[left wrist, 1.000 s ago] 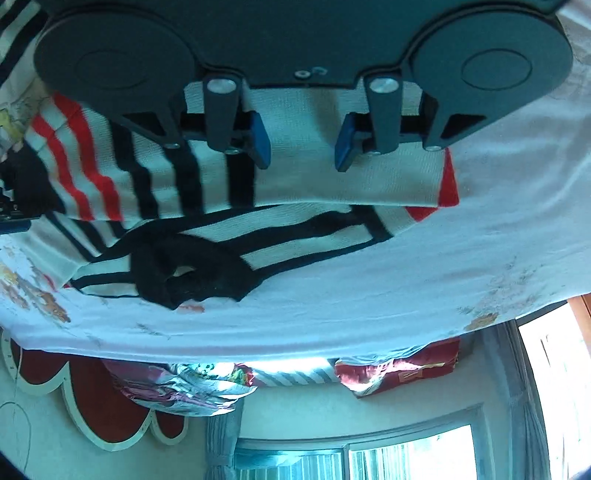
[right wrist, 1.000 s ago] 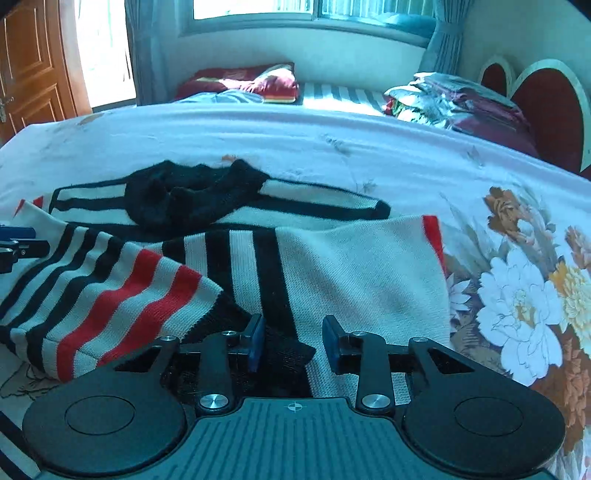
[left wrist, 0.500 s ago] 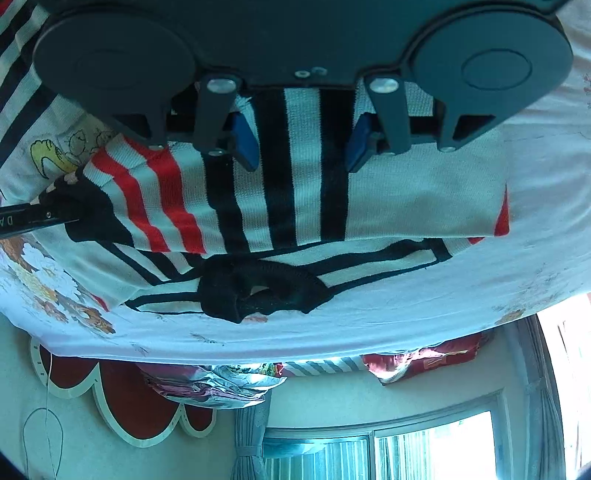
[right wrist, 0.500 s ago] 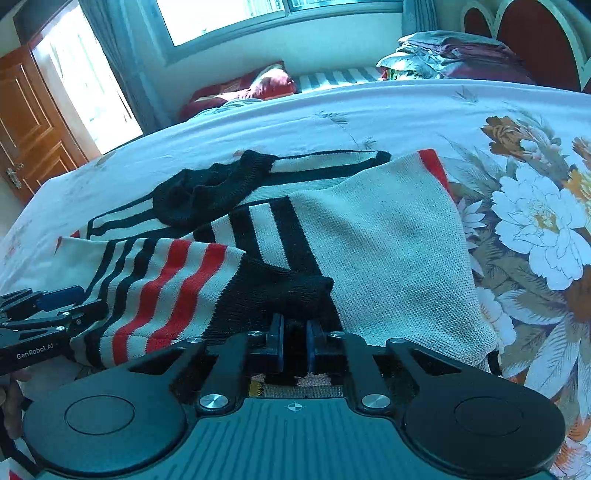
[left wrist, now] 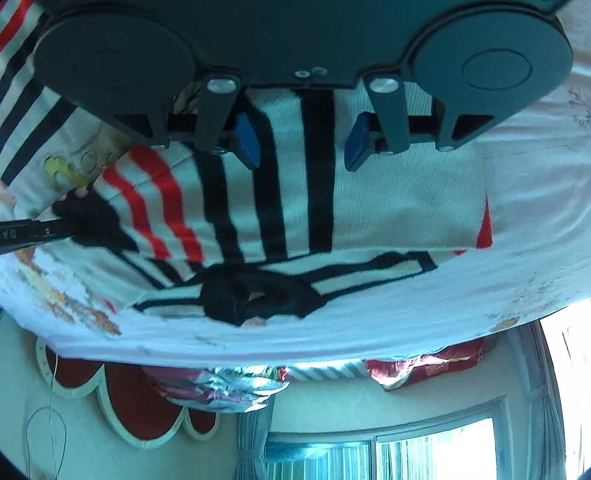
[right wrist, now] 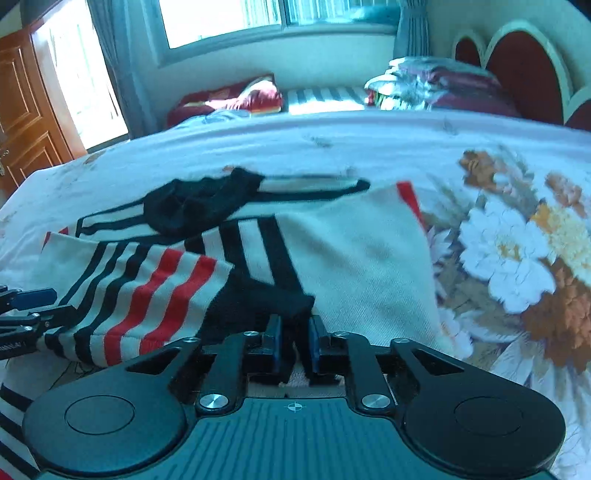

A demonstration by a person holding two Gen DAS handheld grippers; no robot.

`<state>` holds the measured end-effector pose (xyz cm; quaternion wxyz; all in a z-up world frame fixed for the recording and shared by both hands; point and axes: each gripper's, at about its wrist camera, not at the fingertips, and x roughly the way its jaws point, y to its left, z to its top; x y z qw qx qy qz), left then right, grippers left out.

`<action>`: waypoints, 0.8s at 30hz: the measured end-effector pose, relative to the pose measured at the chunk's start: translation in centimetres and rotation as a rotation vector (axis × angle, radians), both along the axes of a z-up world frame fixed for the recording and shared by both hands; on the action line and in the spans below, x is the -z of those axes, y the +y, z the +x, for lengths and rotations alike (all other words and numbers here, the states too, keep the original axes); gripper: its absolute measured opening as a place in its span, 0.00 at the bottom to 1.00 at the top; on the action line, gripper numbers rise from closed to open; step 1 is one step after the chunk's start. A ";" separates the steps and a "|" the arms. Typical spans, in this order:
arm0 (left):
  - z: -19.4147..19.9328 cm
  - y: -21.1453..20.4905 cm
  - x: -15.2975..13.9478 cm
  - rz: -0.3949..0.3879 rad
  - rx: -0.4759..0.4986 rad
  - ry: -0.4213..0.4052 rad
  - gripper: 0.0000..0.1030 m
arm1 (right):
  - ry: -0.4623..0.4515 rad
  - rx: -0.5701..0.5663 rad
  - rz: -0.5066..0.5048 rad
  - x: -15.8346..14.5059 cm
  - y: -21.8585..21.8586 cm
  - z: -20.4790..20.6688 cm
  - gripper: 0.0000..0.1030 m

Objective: Fold small clothes

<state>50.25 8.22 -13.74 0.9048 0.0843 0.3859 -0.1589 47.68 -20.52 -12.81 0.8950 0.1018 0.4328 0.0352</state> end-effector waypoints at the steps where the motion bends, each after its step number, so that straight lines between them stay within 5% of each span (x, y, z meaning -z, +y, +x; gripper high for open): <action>1: -0.3 0.4 0.3 -0.021 -0.003 -0.013 0.47 | 0.027 -0.003 0.031 0.9 -0.1 0.3 0.19; 5: -0.7 1.4 0.4 -0.007 -0.017 -0.043 0.49 | -0.001 0.006 0.122 1.7 -1.1 0.0 0.07; 12: -0.6 2.3 -0.1 -0.026 -0.024 -0.023 0.46 | 0.008 -0.016 0.026 0.8 -0.2 -0.4 0.06; 16: -2.1 1.4 -1.3 0.006 -0.035 -0.050 0.48 | -0.108 -0.052 -0.119 -1.5 1.4 -1.3 0.07; 19: -2.8 2.1 -0.1 -0.004 -0.081 -0.017 0.48 | -0.091 -0.139 -0.158 -0.2 3.1 -1.4 0.07; 24: -3.7 2.7 0.9 -0.022 -0.085 -0.053 0.49 | -0.035 -0.055 -0.132 1.9 2.5 -0.9 0.12</action>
